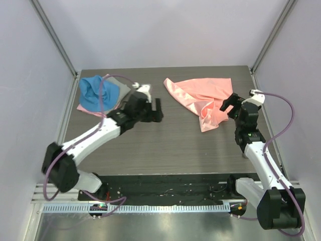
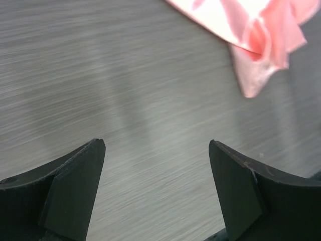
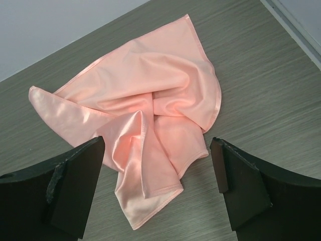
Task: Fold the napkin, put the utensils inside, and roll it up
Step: Flatten the napkin out
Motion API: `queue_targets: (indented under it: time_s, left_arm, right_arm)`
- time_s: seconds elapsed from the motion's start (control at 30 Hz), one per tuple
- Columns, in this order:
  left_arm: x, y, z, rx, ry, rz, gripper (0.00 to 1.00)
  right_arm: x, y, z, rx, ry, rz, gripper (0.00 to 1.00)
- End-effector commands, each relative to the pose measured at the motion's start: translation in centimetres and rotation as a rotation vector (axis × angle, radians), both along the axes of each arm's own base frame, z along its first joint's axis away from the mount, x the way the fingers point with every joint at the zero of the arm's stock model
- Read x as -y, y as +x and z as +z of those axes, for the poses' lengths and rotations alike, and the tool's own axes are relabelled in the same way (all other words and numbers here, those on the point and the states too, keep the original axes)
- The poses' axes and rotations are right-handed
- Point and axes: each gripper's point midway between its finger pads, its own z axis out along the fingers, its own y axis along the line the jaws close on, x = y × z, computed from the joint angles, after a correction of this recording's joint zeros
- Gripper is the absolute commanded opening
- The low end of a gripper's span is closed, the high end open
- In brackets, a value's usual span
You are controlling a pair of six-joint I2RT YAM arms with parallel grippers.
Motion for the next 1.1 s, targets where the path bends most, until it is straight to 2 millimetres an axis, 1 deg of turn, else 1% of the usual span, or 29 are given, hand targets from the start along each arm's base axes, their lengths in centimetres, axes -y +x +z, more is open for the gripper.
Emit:
queue_targets:
  time_s: [0.0,0.03,0.07,0.1,0.13,0.17,0.2,0.23,0.27,0.3,0.33,0.37,0.4,0.47,0.5,0.53,0.57,0.6,0.63,0.67,0.7,0.73,0.77,0.8,0.87,0.93,0.97,1.03,1.07]
  left_arm:
    - [10.3,0.8,0.7,0.034,-0.115,-0.11,0.88]
    - [13.0,0.4,1.8,0.038,-0.165,-0.156,0.86]
    - [15.6,0.3,-0.2,-0.007,-0.191,-0.213,0.84]
    - [17.0,0.2,-0.5,-0.027,-0.218,-0.223,0.81]
    - [18.8,0.7,0.5,-0.013,-0.249,-0.233,0.77]
    - [20.9,-0.1,-1.6,-0.067,-0.253,-0.285,0.75]
    - [22.2,-0.2,-2.0,-0.092,-0.277,-0.298,0.74]
    - [23.6,0.0,-1.2,-0.087,-0.311,-0.315,0.72]
    - [24.9,-0.4,-1.2,-0.097,-0.331,-0.333,0.71]
    - [26.1,-0.4,-3.3,-0.133,-0.335,-0.339,0.7]
    - [26.8,-0.3,-3.6,-0.142,-0.345,-0.344,0.69]
    - [27.8,-0.3,-3.2,-0.144,-0.368,-0.358,0.68]
    - [28.7,-0.1,-4.4,-0.154,-0.381,-0.365,0.68]
    - [29.7,0.4,-4.3,-0.159,-0.417,-0.355,0.65]
    - [30.1,0.8,-5.3,-0.162,-0.415,-0.35,0.64]
    - [30.3,1.1,-5.5,-0.158,-0.415,-0.341,0.63]
    - [30.8,1.5,-5.0,-0.145,-0.426,-0.343,0.63]
    - [31.0,1.6,-5.2,-0.146,-0.427,-0.344,0.63]
    - [31.2,1.8,-6.0,-0.148,-0.419,-0.343,0.62]
    - [31.5,2.0,-6.2,-0.146,-0.421,-0.344,0.62]
    - [31.9,2.3,-5.7,-0.134,-0.431,-0.346,0.62]
    - [31.9,2.7,-6.8,-0.137,-0.41,-0.333,0.62]
    - [31.8,3.0,-7.1,-0.13,-0.396,-0.324,0.62]
    - [32.0,3.3,-6.9,-0.123,-0.393,-0.318,0.61]
    - [31.9,3.8,-7.8,-0.118,-0.375,-0.308,0.61]
    - [32.1,4.2,-7.9,-0.107,-0.372,-0.307,0.6]
    - [31.9,4.5,-8.7,-0.11,-0.346,-0.293,0.6]
    - [32.1,4.9,-8.6,-0.111,-0.336,-0.283,0.57]
    - [31.9,4.9,-9.8,-0.133,-0.315,-0.278,0.57]
  right_arm:
    - [1.0,-0.6,1.4,0.016,0.051,-0.09,0.96]
    - [1.1,-0.9,1.2,0.01,0.054,-0.102,0.96]
    - [1.6,-1.1,1.5,0.023,0.055,-0.132,0.96]
    - [2.0,-1.5,1.0,-0.003,0.055,-0.154,0.96]
    - [2.1,-1.8,0.9,-0.014,0.054,-0.164,0.96]
    - [2.3,-2.0,1.1,-0.01,0.052,-0.173,0.96]
    - [2.4,-2.2,1.0,-0.02,0.046,-0.18,0.96]
    - [2.5,-2.2,1.3,-0.018,0.042,-0.18,0.96]
    - [2.6,-2.3,1.5,-0.018,0.039,-0.186,0.96]
    - [2.7,-2.4,1.4,-0.029,0.031,-0.192,0.96]
    - [2.8,-2.4,1.6,-0.026,0.027,-0.192,0.96]
    - [2.8,-2.5,1.6,-0.028,0.025,-0.192,0.96]
    - [2.9,-2.5,1.6,-0.028,0.024,-0.193,0.96]
    - [2.8,-2.5,1.6,-0.029,0.028,-0.191,0.96]
    - [2.7,-2.5,1.7,-0.027,0.03,-0.187,0.96]
    - [2.6,-2.4,1.7,-0.029,0.034,-0.179,0.96]
    - [2.4,-2.4,1.7,-0.027,0.041,-0.172,0.96]
    - [2.3,-2.4,1.7,-0.027,0.042,-0.168,0.96]
    - [2.2,-2.3,1.7,-0.028,0.045,-0.163,0.96]
    - [2.2,-2.2,1.6,-0.03,0.044,-0.159,0.96]
    - [2.1,-2.2,1.5,-0.034,0.045,-0.156,0.96]
    - [2.0,-2.1,1.5,-0.035,0.046,-0.153,0.96]
    - [2.1,-2.1,1.5,-0.035,0.046,-0.153,0.96]
    - [2.0,-2.1,1.5,-0.037,0.045,-0.149,0.96]
    - [1.8,-2.0,1.6,-0.035,0.046,-0.141,0.96]
    - [1.9,-2.1,1.5,-0.037,0.045,-0.142,0.96]
    - [1.8,-2.0,1.4,-0.041,0.044,-0.137,0.96]
    - [1.8,-2.0,1.5,-0.04,0.042,-0.133,0.96]
    - [1.8,-2.0,1.4,-0.043,0.042,-0.133,0.96]
